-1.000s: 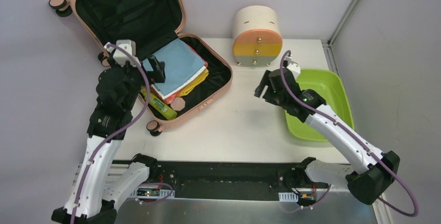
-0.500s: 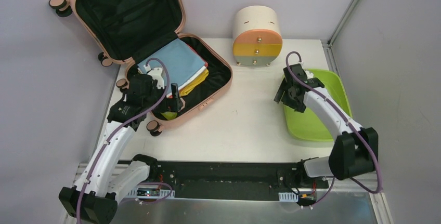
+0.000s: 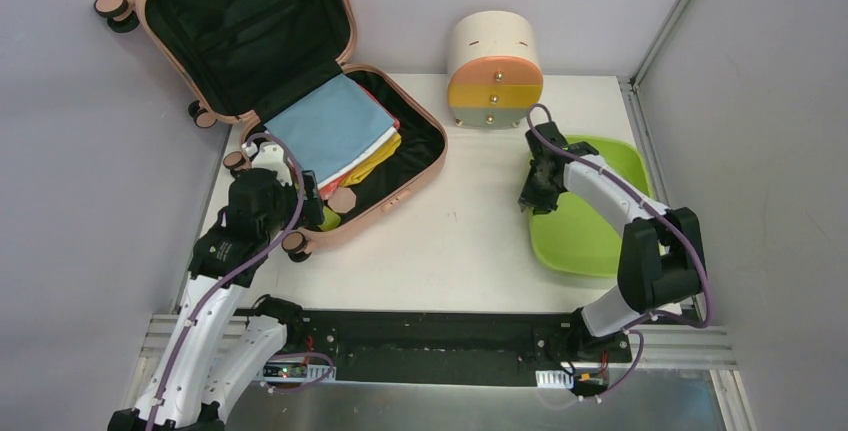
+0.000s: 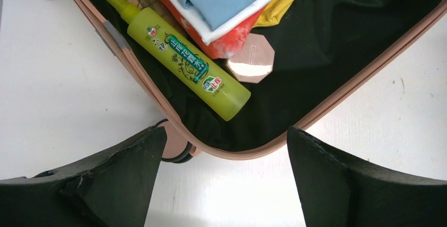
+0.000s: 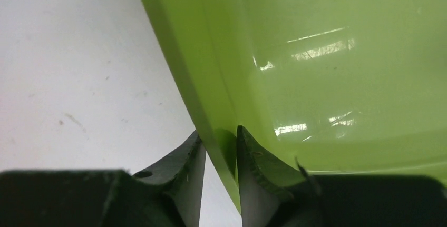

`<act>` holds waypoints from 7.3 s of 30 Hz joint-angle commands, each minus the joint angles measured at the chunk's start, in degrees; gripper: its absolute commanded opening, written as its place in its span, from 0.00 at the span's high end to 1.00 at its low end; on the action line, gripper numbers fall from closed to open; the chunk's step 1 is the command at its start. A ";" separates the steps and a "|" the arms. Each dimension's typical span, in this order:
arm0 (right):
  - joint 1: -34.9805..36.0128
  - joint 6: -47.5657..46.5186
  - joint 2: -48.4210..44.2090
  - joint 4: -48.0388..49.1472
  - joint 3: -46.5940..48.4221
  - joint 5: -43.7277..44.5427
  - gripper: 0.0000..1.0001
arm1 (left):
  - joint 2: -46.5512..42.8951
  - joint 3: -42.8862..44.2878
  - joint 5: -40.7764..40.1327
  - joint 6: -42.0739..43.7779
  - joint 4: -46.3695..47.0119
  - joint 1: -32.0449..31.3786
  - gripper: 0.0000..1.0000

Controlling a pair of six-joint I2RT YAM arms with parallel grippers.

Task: Open, take out, and arrange the luggage

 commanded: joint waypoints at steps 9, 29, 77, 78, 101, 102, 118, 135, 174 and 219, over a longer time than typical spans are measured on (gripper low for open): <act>19.16 13.23 1.03 5.47 2.51 0.58 0.80 | -1.41 -0.91 -3.82 1.05 0.23 -0.31 0.28; 27.15 11.06 6.56 12.60 7.74 -2.43 0.78 | 6.38 7.42 -4.66 -5.14 0.29 3.60 0.33; 32.08 39.69 33.77 44.81 39.80 12.04 0.37 | 13.53 5.57 2.87 -18.10 9.74 16.57 0.40; 31.91 38.65 33.54 44.61 39.83 11.62 0.37 | 14.58 6.34 2.01 -18.34 10.27 16.61 0.40; 28.47 15.30 11.63 44.49 23.11 3.21 0.36 | 41.31 8.95 18.01 -24.78 33.42 28.07 0.48; 28.37 15.20 11.42 44.44 22.89 3.04 0.36 | 41.64 8.95 18.14 -25.11 33.78 28.08 0.48; 27.35 15.81 9.47 44.55 20.09 5.62 0.36 | 48.56 7.33 17.95 -27.53 37.88 28.12 0.50; 27.02 15.59 8.75 44.60 18.77 6.22 0.36 | 48.69 6.70 19.52 -28.23 41.88 28.17 0.48; 26.50 15.69 6.80 44.49 17.01 7.47 0.35 | 48.98 6.40 17.19 -26.30 38.75 28.52 0.47; 23.10 6.60 23.52 30.88 39.55 -2.48 0.29 | 51.93 11.19 24.23 -29.30 39.58 28.52 0.99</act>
